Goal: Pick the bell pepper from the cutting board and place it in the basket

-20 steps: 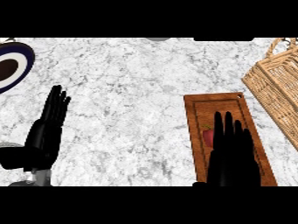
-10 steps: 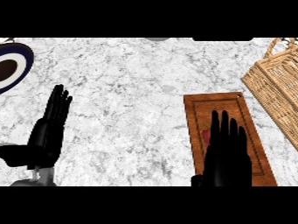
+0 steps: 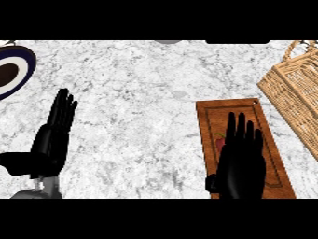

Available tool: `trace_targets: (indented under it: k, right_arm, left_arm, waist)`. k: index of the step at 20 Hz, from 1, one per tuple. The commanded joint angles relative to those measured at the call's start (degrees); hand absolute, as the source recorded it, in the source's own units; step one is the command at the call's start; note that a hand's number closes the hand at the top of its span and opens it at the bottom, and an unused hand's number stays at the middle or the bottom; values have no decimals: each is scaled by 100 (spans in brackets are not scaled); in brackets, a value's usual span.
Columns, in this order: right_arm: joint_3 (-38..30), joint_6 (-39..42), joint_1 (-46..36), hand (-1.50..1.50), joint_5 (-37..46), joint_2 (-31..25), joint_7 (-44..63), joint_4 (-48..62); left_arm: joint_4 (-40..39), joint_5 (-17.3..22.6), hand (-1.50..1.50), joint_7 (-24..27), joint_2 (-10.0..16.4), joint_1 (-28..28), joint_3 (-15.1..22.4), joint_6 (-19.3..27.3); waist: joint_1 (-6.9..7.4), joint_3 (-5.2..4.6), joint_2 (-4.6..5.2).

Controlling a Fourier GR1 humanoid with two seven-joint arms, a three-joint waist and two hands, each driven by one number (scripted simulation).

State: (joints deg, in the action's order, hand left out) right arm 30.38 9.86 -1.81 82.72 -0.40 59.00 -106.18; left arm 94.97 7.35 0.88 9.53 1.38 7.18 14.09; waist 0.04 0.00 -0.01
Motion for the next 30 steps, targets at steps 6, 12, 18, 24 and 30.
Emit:
trace_targets:
  k: [6,12,18,24,30]
  right_arm:
    - [-404,-307,-20,-150,-148,-29,-9,467]
    - [-687,-598,-479,-150,-519,39,85,1229]
    - [-524,-796,-537,-150,-535,38,135,1450]
    - [-224,-1311,-421,-150,-538,39,242,1966]
    - [-798,-975,-125,-150,-476,40,-303,1468]
  left_arm:
    - [308,10,0,-250,121,-129,-307,-313]
    - [-10,-233,0,-44,-268,-75,-172,-174]
    - [520,-461,0,-495,-335,-115,-96,-170]
    - [58,-529,0,-453,-399,281,-318,-247]
    - [79,-356,0,-140,-262,-67,-654,-660]
  waist:
    - [5,0,-3]
    - [12,0,3]
    - [17,1,-1]
    - [9,0,4]
    - [-3,-1,-1]
